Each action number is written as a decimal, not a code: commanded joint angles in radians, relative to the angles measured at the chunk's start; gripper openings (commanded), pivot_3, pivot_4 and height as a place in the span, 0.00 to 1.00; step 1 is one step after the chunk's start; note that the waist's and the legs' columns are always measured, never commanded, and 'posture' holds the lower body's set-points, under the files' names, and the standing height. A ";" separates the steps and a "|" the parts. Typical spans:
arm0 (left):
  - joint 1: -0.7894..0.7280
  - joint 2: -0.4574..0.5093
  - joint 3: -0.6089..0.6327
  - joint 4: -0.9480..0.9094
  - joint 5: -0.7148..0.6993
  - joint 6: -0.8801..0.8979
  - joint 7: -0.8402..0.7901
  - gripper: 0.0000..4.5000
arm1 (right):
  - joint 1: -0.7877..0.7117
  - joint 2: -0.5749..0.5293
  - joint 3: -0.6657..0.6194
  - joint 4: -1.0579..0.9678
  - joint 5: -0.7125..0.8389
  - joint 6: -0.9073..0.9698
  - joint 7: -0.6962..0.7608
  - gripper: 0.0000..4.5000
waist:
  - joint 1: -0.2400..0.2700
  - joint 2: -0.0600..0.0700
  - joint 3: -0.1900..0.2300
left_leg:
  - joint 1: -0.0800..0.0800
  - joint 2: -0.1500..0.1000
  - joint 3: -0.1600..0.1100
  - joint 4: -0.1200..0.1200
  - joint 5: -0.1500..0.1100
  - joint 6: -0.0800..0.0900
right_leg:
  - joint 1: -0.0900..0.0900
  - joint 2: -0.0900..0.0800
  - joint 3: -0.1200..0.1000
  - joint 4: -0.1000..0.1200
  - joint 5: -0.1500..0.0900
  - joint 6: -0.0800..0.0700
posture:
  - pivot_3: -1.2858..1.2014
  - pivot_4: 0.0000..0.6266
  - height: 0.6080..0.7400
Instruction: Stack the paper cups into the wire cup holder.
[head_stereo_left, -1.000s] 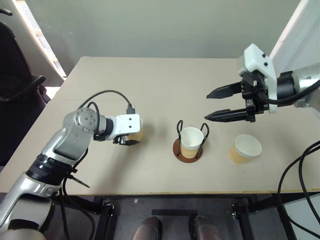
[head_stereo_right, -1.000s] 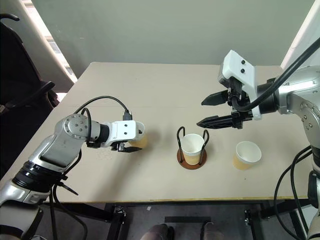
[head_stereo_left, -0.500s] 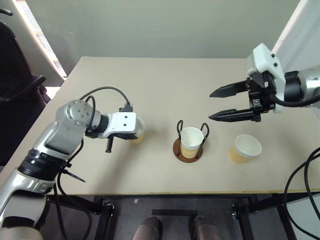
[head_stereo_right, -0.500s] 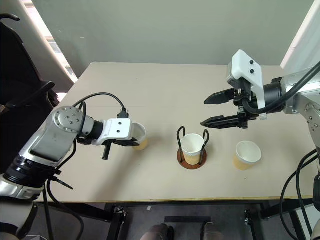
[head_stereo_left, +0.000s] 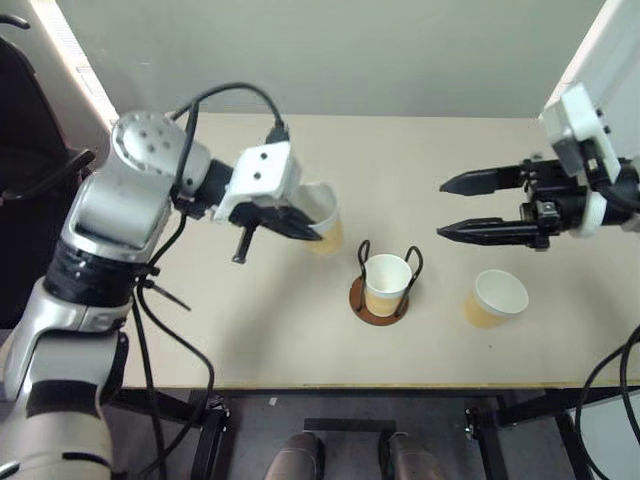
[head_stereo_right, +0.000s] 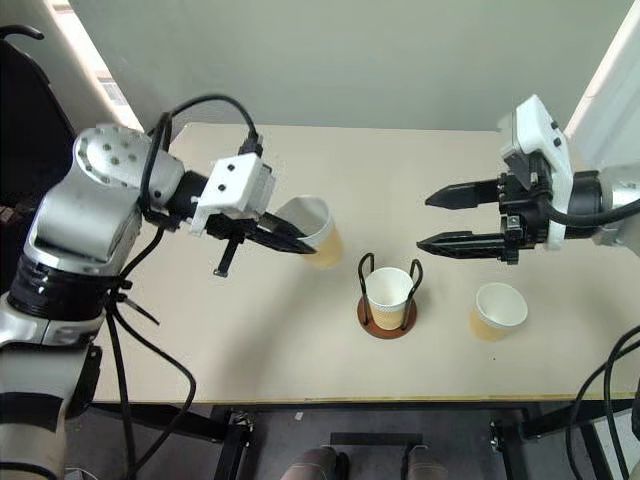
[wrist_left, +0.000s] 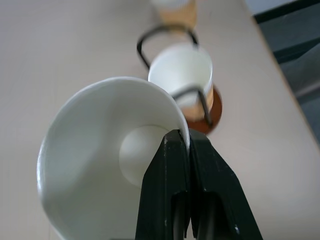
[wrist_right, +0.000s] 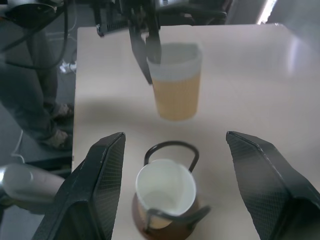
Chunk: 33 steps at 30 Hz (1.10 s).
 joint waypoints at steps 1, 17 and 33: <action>-0.072 -0.030 0.017 0.010 -0.046 0.016 -0.036 0.01 | 0.062 -0.025 -0.085 -0.071 0.058 0.021 -0.032 0.74 | 0.000 0.000 0.000 | 0.000 0.000 0.000 0.000 0.000 0.000 | 0.000 0.000 0.000 0.000 0.001 0.003 | 0.52 0.24 1.00; -0.239 -0.239 -0.200 0.298 -0.080 -0.189 -0.061 0.01 | 0.371 -0.311 -0.310 -0.204 0.170 0.079 0.048 0.74 | 0.006 0.000 0.000 | -0.002 -0.001 0.002 0.002 -0.001 0.003 | 0.001 -0.001 0.002 -0.002 0.001 0.016 | 0.52 0.24 1.00; -0.209 -0.269 -0.343 0.360 -0.033 -0.318 -0.061 0.01 | 0.348 -0.355 -0.310 -0.187 0.219 0.050 -0.013 0.74 | 0.011 0.000 0.000 | -0.002 -0.002 0.004 0.004 -0.005 0.007 | 0.002 -0.002 0.003 -0.002 -0.003 0.026 | 0.52 0.24 1.00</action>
